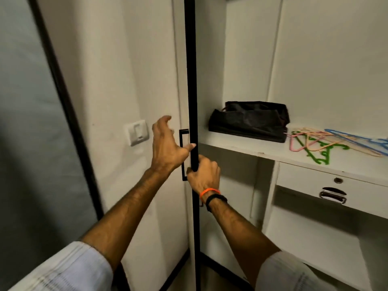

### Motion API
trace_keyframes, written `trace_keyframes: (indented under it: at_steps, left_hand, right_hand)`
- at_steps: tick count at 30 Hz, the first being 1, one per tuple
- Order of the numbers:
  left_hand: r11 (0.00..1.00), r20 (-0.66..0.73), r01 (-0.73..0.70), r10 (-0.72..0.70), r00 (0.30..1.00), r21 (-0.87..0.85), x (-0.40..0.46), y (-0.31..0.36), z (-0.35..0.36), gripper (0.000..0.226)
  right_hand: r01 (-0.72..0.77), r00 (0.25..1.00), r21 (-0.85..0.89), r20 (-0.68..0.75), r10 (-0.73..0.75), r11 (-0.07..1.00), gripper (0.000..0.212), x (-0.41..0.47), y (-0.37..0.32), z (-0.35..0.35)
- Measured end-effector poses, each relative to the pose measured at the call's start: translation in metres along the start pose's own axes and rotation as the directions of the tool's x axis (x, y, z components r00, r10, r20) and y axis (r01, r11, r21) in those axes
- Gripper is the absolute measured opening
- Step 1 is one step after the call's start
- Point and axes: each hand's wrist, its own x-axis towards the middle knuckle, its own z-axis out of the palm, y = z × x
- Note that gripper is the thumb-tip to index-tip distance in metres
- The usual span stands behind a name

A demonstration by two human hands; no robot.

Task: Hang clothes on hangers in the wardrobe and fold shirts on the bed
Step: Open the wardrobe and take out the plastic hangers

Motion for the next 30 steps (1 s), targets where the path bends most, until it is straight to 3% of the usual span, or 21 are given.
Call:
trace_keyframes:
  at_steps: [1, 3, 5, 8, 11, 17, 30]
  left_hand:
    - [0.968, 0.000, -0.192, 0.194, 0.981, 0.163, 0.002, -0.005, -0.013, 0.097]
    - [0.738, 0.149, -0.506, 0.496, 0.855, 0.446, 0.010, -0.015, -0.034, 0.093]
    - [0.526, 0.331, -0.636, 0.562, 0.758, 0.564, 0.020, -0.030, -0.051, 0.077]
    - [0.407, 0.421, -0.641, 0.509, 0.751, 0.651, 0.029, -0.061, -0.076, 0.058]
    - [0.379, 0.427, -0.627, 0.489, 0.760, 0.681, 0.036, -0.088, -0.101, 0.054]
    - [0.372, 0.389, -0.605, 0.511, 0.767, 0.704, 0.059, -0.151, -0.145, 0.053]
    - [0.413, 0.355, -0.594, 0.522, 0.775, 0.690, 0.100, -0.228, -0.188, 0.064]
  right_hand:
    - [0.012, 1.000, -0.033, 0.012, -0.012, 0.999, 0.019, -0.003, -0.011, 0.009]
    - [0.039, 0.999, -0.097, 0.031, -0.037, 0.994, 0.022, -0.007, -0.028, 0.026]
    - [0.065, 0.996, -0.144, 0.062, -0.057, 0.987, 0.026, -0.009, -0.045, 0.041]
    - [0.065, 0.992, -0.131, 0.118, -0.049, 0.989, 0.047, -0.008, -0.063, 0.065]
    - [0.055, 0.990, -0.149, 0.135, -0.035, 0.987, 0.064, -0.008, -0.082, 0.098]
    - [0.102, 0.987, -0.190, 0.139, -0.076, 0.976, 0.077, 0.000, -0.124, 0.161]
    - [0.039, 0.992, -0.295, 0.129, -0.001, 0.955, 0.083, 0.022, -0.181, 0.249]
